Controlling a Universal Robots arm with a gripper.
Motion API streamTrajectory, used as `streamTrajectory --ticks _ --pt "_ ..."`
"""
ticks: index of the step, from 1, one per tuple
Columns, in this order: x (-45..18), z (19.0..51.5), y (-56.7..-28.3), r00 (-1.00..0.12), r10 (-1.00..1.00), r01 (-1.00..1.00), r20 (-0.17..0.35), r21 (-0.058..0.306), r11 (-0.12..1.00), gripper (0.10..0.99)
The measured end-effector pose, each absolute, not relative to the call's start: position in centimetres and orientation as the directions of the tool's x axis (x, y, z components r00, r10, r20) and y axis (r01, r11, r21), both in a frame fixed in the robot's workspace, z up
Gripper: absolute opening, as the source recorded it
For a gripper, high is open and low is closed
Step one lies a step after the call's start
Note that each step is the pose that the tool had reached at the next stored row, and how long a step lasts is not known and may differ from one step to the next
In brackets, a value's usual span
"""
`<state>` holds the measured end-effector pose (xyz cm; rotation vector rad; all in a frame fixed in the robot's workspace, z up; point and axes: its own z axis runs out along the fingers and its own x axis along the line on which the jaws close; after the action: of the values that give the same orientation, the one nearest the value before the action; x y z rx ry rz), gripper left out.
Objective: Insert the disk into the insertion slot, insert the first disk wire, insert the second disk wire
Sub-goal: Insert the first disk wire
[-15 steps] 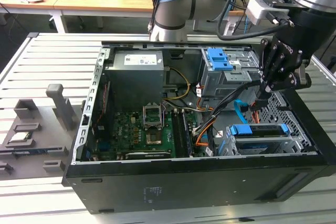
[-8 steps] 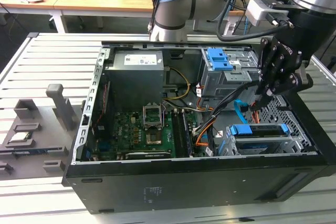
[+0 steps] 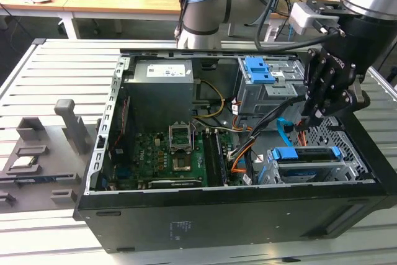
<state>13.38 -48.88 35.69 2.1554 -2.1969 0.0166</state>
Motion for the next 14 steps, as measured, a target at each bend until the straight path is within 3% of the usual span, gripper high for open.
streamTrajectory --ticks 12,14 --pt "13.42 35.19 -48.88 -0.018 -0.997 -0.999 0.078 0.037 0.021 0.290" --pt "13.42 35.19 -48.88 -0.018 -0.997 -0.999 0.078 0.037 0.021 0.169"
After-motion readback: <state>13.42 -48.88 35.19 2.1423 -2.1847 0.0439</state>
